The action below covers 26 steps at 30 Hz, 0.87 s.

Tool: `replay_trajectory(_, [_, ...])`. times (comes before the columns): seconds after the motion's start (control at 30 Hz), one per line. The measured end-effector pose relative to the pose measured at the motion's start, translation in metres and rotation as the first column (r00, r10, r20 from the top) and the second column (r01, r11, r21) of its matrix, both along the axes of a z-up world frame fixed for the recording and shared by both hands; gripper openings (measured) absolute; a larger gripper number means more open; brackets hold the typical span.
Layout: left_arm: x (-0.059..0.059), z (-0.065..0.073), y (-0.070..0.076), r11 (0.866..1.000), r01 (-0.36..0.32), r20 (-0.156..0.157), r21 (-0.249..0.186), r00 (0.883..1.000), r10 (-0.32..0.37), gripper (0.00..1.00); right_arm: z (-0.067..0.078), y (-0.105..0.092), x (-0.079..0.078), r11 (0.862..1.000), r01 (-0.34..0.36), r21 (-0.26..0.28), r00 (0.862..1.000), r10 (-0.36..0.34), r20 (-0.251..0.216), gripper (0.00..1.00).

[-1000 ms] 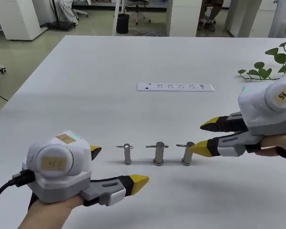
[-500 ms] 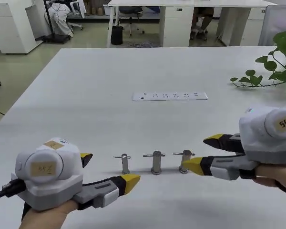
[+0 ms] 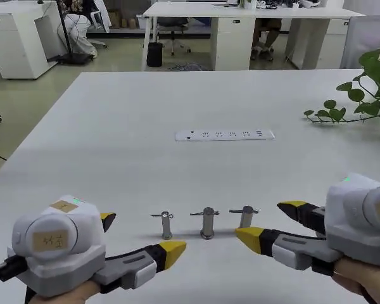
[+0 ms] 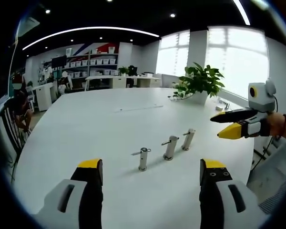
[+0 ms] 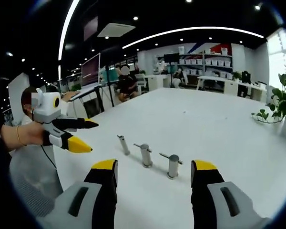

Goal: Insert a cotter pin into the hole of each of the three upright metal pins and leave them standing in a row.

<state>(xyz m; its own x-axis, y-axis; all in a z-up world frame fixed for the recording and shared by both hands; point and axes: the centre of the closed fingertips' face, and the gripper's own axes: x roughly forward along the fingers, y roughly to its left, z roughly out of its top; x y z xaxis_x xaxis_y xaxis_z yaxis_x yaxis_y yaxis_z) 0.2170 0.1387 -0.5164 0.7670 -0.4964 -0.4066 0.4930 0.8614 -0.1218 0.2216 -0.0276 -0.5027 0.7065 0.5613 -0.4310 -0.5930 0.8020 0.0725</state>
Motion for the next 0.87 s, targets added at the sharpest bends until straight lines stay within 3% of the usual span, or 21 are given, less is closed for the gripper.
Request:
replay_trajectory(0.2, [-0.003, -0.001, 0.002, 1.000, -0.005, 0.002, 0.008, 1.000, 0.005, 0.84, -0.009, 0.005, -0.009, 0.999, 0.029, 0.031, 0.999, -0.028, -0.025, 0.62])
replay_trajectory(0.4, [-0.005, -0.001, 0.003, 1.000, -0.013, 0.001, 0.007, 1.000, 0.013, 0.84, -0.017, 0.000, -0.014, 0.999, 0.047, 0.004, 0.998, -0.047, -0.033, 0.62])
replay_trajectory(0.87, [-0.007, -0.002, 0.007, 1.000, -0.021, -0.004, 0.014, 1.000, 0.021, 0.84, -0.013, -0.006, -0.016, 0.997, 0.076, 0.020, 0.997, -0.075, -0.036, 0.61])
